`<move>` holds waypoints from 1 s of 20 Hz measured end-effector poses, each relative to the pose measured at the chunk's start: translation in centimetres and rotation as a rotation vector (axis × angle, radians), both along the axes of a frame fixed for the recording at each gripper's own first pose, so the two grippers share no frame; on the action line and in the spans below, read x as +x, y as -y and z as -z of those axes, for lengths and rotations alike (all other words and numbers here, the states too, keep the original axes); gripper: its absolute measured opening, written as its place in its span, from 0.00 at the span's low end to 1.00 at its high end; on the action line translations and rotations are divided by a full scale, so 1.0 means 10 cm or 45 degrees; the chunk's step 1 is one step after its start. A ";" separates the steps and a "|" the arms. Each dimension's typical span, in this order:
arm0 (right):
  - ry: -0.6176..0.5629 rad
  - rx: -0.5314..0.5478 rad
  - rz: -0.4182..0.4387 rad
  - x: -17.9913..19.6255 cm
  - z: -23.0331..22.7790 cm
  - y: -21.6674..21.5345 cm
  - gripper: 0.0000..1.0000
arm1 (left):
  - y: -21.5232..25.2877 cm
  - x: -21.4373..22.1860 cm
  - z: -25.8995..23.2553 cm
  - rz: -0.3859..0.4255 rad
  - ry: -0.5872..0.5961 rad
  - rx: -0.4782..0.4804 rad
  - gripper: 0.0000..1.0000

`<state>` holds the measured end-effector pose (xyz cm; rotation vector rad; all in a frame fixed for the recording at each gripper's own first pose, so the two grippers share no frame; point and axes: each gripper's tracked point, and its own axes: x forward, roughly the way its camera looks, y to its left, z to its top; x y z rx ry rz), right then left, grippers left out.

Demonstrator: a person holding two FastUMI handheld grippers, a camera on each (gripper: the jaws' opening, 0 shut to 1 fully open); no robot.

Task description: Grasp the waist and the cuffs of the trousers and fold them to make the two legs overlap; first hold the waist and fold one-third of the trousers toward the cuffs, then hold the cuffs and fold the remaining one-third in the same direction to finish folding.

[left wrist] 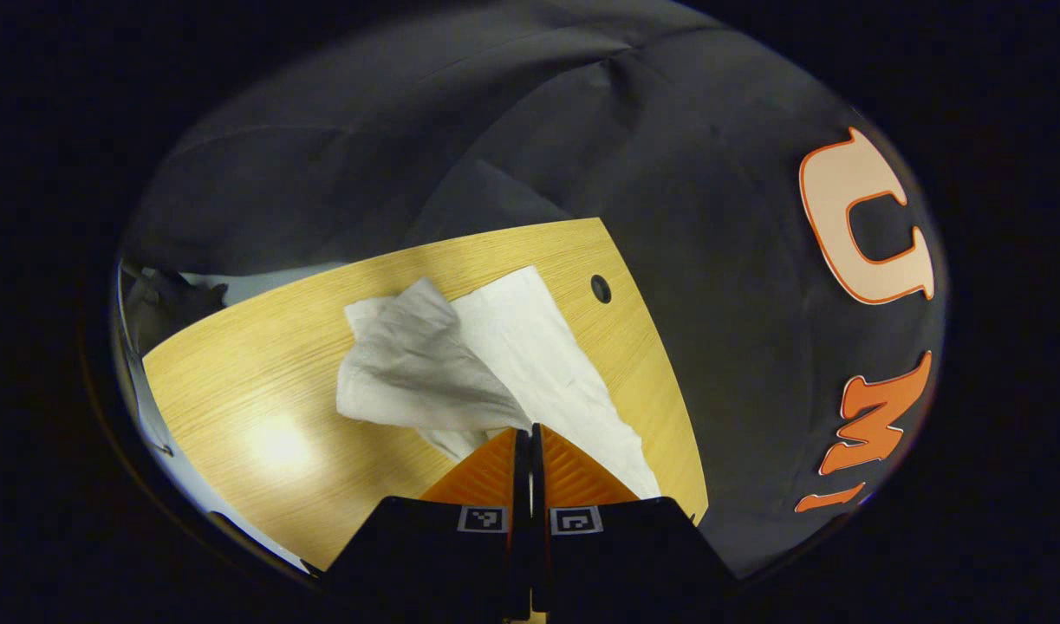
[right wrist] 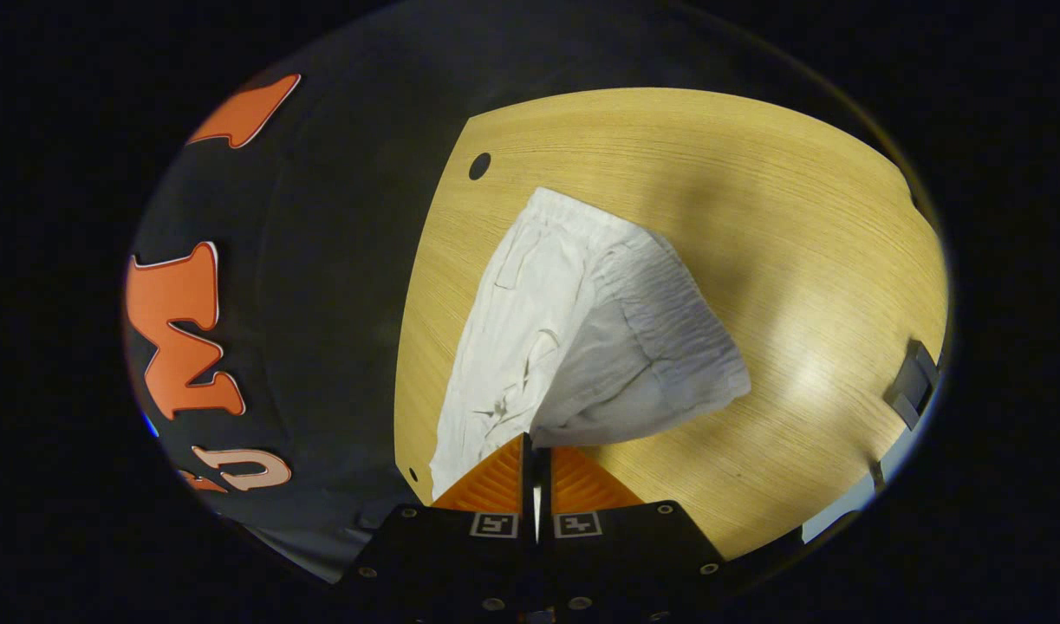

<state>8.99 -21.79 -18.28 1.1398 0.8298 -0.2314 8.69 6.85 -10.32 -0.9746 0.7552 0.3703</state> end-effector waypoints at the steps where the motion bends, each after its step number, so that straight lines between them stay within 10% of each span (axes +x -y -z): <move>1: 0.004 0.010 -0.003 0.09 -0.05 -0.01 0.00 | 0.01 0.14 -0.04 0.009 0.006 0.015 0.04; 17: -0.001 -0.183 -0.012 1.91 -0.02 0.03 0.12 | -0.02 1.63 0.21 0.298 -0.121 0.286 0.05; 20: 0.007 -0.190 -0.020 1.82 -0.09 0.04 0.42 | -0.15 1.76 0.16 0.325 -0.092 0.439 0.51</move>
